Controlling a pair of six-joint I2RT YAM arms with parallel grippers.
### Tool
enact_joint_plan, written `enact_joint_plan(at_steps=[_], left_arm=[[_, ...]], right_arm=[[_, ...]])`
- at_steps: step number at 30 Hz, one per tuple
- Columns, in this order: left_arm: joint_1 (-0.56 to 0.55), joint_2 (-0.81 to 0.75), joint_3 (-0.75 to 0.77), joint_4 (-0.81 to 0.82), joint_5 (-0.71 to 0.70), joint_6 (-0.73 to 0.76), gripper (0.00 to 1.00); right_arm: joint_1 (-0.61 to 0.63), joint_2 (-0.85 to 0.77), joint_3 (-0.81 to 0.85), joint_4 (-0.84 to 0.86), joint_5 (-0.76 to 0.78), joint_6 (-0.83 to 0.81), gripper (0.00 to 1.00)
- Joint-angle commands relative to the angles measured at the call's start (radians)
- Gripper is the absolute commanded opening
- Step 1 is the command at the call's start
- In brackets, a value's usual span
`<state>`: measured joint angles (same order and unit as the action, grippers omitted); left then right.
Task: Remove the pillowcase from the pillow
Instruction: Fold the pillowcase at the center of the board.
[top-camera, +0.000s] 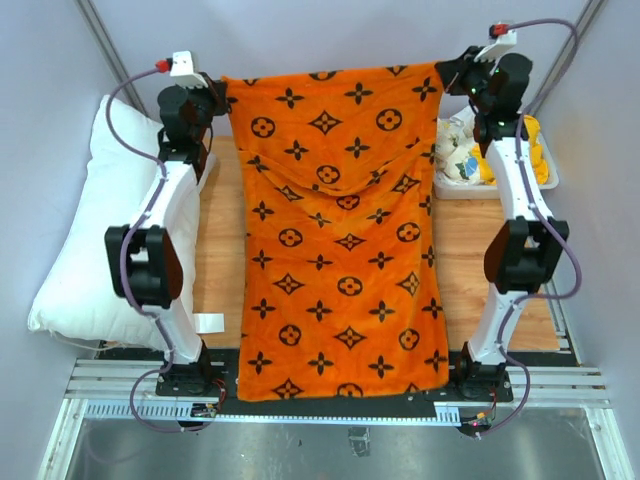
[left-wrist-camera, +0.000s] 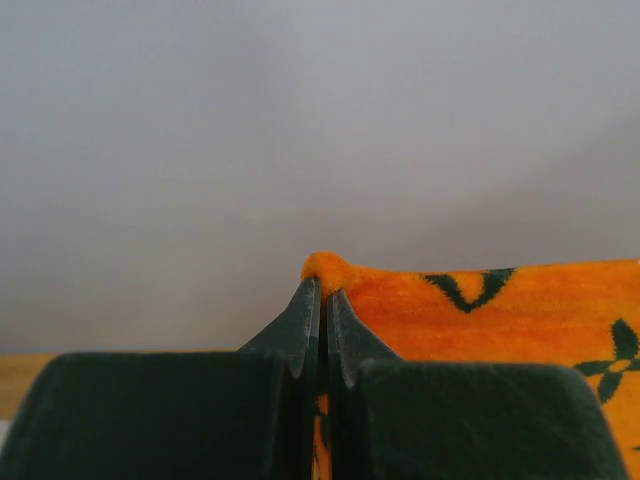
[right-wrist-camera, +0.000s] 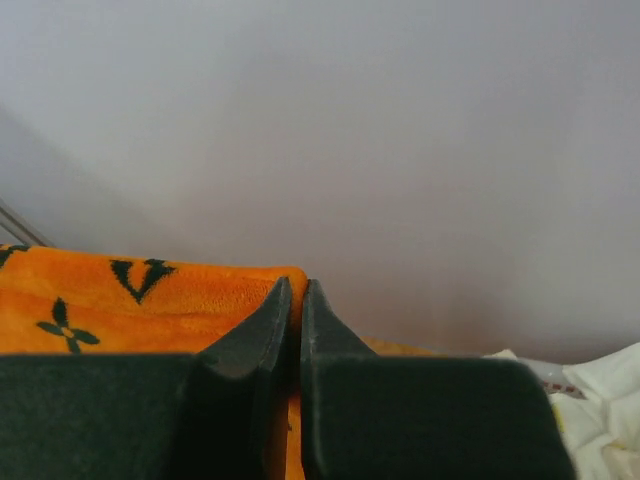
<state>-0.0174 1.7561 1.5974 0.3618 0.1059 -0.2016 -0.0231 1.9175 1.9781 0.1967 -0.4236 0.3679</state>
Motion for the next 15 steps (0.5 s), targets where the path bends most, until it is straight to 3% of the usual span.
enact_joint_plan(at_steps=[1,5,12,15], left_arm=[[0.025,0.132,0.07,0.167,-0.095,0.06,0.0],[0.029,0.279,0.237,0.113,-0.106,0.116,0.0],[0.063,0.525,0.606,-0.004,-0.044,0.11,0.0],[0.066,0.561,0.653,-0.022,-0.03,0.117,0.0]], right_arm=[[-0.055,0.146,0.103,0.09,0.018,0.046,0.01],[-0.058,0.248,0.188,0.06,0.01,0.051,0.01],[-0.061,0.29,0.274,0.011,0.011,0.023,0.01],[-0.063,0.277,0.272,0.002,0.007,0.015,0.01]])
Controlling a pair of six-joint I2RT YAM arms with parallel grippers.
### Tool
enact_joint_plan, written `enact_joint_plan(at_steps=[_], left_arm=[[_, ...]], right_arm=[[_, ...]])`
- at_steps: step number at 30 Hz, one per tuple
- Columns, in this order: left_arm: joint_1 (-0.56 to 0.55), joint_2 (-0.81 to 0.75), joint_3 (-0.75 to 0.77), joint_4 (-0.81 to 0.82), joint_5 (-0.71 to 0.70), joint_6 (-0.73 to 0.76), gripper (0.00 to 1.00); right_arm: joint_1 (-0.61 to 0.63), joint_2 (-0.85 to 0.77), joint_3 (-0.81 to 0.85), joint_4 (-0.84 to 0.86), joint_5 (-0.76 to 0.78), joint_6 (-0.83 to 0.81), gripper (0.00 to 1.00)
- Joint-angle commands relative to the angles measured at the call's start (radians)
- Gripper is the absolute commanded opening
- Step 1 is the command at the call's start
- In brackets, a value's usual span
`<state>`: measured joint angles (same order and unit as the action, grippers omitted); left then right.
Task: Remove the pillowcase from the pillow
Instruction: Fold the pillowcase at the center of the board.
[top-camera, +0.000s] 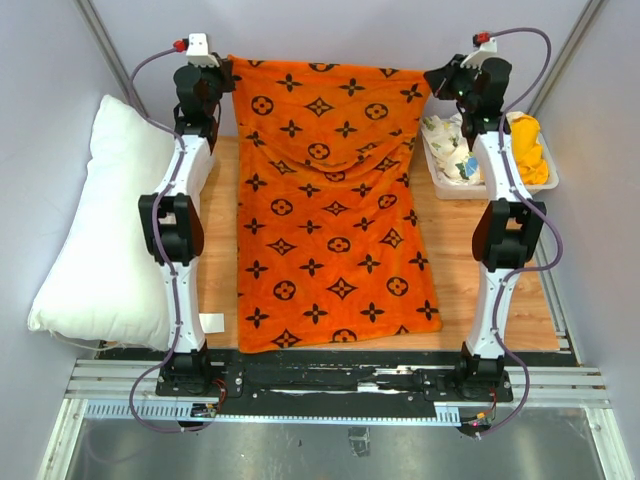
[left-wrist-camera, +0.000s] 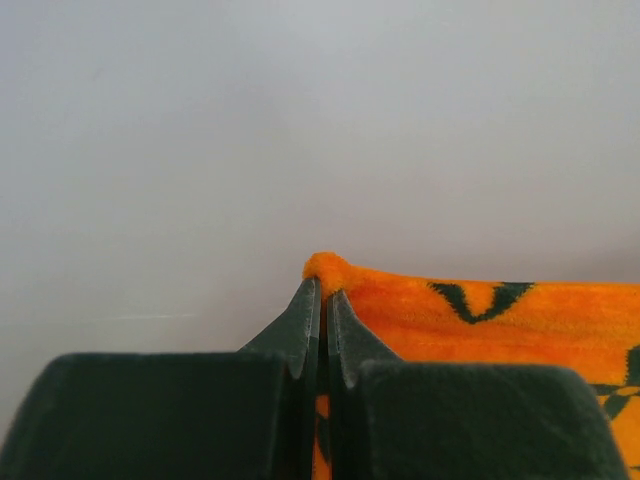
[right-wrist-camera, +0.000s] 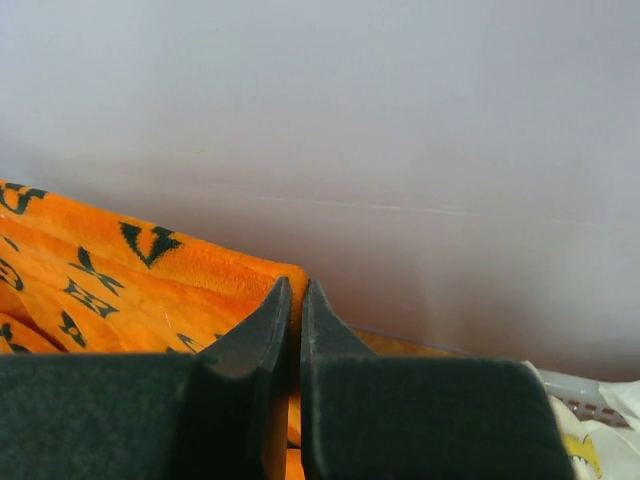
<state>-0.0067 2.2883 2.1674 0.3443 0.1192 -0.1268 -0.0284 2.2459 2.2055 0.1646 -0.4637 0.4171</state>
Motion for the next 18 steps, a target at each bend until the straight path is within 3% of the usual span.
enact_joint_plan(at_steps=[1,4,8,12,18], left_arm=[[0.056,0.024,0.076,-0.001,-0.041,0.045,0.0],[0.059,0.016,0.074,-0.007,-0.04,0.053,0.0],[0.085,0.048,0.186,-0.074,-0.018,-0.008,0.0],[0.11,0.063,0.208,-0.004,0.072,-0.143,0.0],[0.109,0.143,0.332,0.034,0.075,-0.216,0.0]], right_arm=[[-0.058,-0.059,0.041,0.033,0.047,-0.036,0.01],[-0.057,-0.078,0.042,0.031,0.04,-0.039,0.01],[-0.057,-0.089,0.093,-0.01,0.035,-0.051,0.01],[-0.059,-0.139,0.04,0.017,0.056,-0.053,0.01],[-0.059,-0.184,-0.018,0.036,0.052,-0.032,0.01]])
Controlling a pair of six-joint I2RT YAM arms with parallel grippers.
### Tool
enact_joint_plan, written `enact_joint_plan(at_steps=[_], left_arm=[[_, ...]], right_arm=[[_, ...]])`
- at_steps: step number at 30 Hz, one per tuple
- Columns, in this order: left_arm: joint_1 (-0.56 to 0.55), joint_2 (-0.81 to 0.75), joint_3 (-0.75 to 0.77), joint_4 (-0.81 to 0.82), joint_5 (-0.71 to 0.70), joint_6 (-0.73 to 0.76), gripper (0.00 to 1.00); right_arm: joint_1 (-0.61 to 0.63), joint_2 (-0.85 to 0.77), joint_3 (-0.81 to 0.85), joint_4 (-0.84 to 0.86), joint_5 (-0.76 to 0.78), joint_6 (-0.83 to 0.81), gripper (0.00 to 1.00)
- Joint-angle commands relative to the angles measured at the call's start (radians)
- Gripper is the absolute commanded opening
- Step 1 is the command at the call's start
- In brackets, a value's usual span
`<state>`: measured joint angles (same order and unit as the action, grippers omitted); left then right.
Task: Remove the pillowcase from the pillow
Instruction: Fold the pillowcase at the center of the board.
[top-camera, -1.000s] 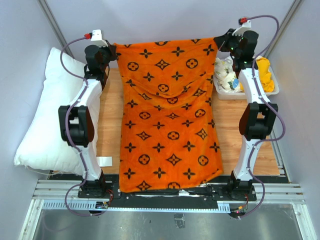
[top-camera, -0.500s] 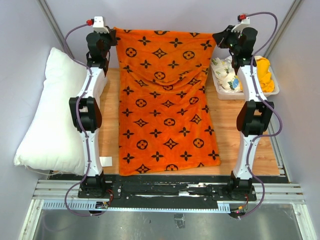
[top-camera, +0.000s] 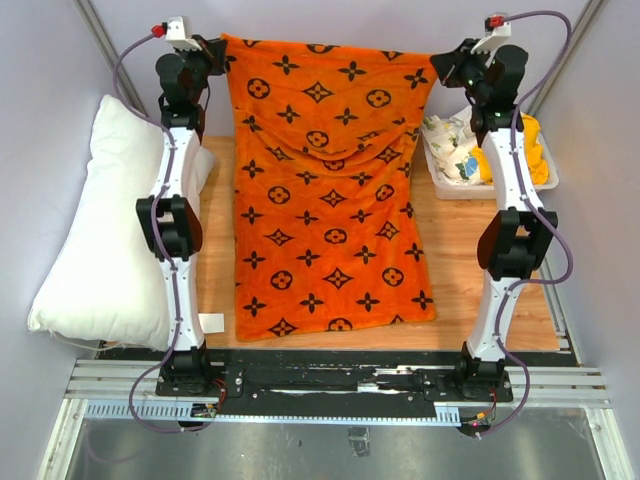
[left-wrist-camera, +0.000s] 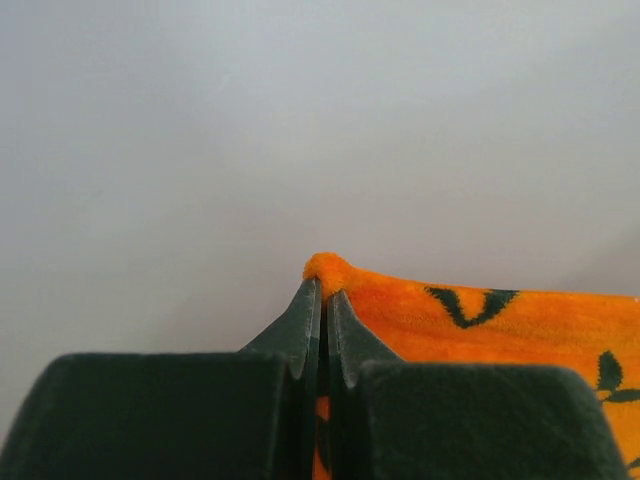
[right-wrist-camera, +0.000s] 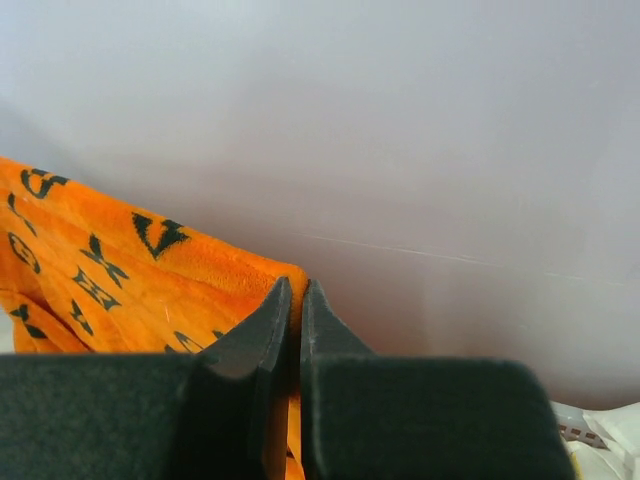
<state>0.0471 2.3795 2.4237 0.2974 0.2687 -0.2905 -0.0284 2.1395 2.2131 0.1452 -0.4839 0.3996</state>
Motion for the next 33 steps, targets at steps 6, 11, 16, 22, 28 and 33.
enact_joint_plan(at_steps=[6,11,16,22,28,33], left_arm=[[0.055,0.099,0.117,0.171,-0.1,-0.128,0.0],[0.055,0.096,0.071,0.171,-0.043,-0.16,0.0],[0.055,-0.043,-0.157,0.195,0.035,-0.068,0.0],[0.055,-0.365,-0.678,0.365,-0.021,-0.018,0.0],[0.043,-0.661,-1.127,0.502,-0.094,-0.048,0.0],[0.033,-0.898,-1.419,0.517,-0.211,-0.071,0.0]], right_arm=[[-0.057,-0.128,-0.141,0.123,0.059,0.018,0.01],[-0.057,-0.151,-0.213,0.148,0.059,0.015,0.01],[-0.063,-0.255,-0.357,0.187,0.061,0.003,0.01],[-0.071,-0.417,-0.609,0.287,0.084,0.034,0.01],[-0.073,-0.552,-0.779,0.296,0.074,0.088,0.01],[-0.073,-0.706,-0.976,0.332,0.062,0.142,0.01]])
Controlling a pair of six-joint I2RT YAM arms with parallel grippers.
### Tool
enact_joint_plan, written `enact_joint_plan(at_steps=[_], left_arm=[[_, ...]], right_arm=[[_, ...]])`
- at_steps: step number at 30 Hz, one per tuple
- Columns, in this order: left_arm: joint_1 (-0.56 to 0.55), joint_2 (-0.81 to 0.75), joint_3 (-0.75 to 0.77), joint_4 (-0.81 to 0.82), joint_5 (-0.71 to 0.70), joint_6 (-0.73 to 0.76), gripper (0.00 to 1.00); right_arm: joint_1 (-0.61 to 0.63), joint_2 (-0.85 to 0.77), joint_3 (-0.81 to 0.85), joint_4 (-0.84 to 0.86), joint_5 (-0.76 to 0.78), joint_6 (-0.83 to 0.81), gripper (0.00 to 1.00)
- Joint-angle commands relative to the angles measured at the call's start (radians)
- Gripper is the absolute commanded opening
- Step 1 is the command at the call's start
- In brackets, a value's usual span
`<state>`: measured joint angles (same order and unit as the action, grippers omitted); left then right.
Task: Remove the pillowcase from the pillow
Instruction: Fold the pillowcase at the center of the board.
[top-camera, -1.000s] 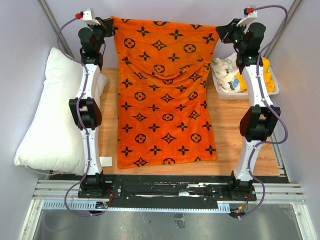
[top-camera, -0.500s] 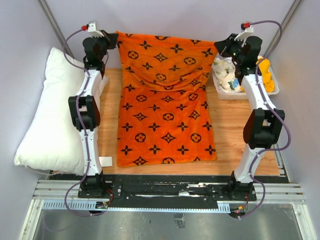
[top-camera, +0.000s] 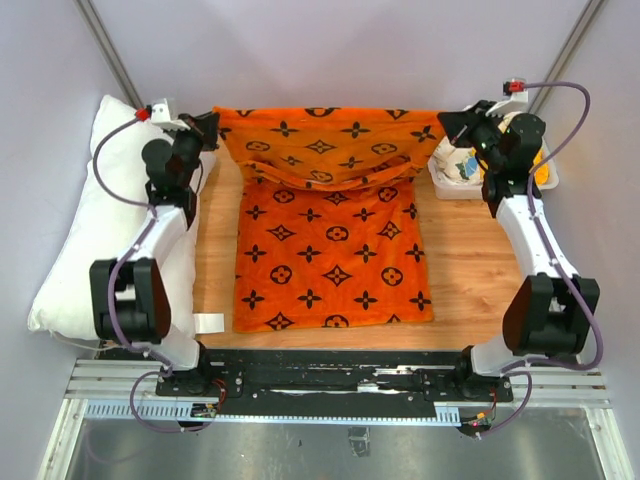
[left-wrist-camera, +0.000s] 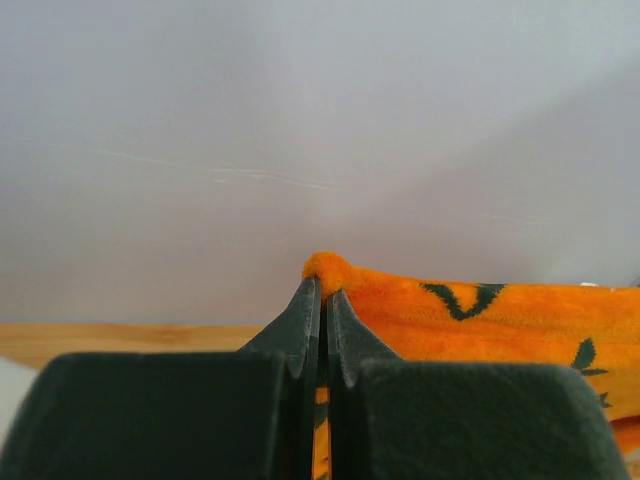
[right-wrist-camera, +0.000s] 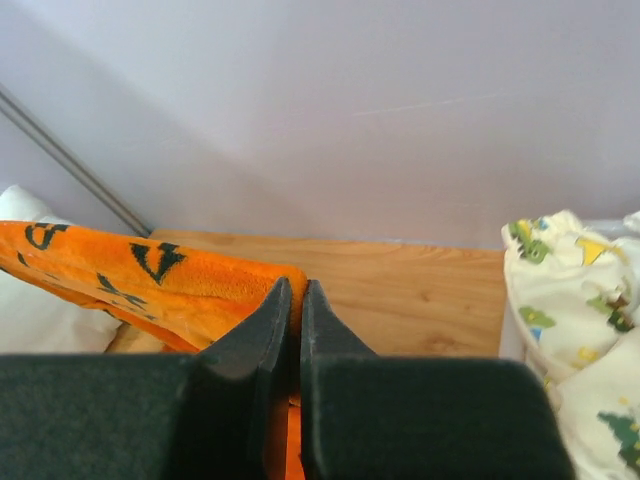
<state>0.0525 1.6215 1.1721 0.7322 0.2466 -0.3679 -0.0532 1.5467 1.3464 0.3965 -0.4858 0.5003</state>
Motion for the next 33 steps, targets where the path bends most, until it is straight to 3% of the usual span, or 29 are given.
enact_joint_plan(at_steps=[1,7,17,24,33], left_arm=[[0.026,-0.192,-0.223,0.083,-0.204,-0.004,0.0],[0.017,-0.52,-0.504,-0.023,-0.298,-0.138,0.0],[0.015,-0.985,-0.73,-0.419,-0.351,-0.275,0.0],[0.015,-1.172,-0.873,-0.728,-0.339,-0.373,0.0],[0.014,-1.33,-1.035,-0.916,-0.293,-0.496,0.0]], right_arm=[[-0.048,-0.148,-0.151,0.075,0.071,0.046,0.01],[-0.05,-0.412,-0.381,-0.023,0.168,0.053,0.01],[-0.048,-0.626,-0.421,-0.484,0.172,0.094,0.01],[-0.049,-0.769,-0.644,-0.68,0.224,0.126,0.01],[-0.05,-0.972,-0.836,-0.766,0.341,0.199,0.01]])
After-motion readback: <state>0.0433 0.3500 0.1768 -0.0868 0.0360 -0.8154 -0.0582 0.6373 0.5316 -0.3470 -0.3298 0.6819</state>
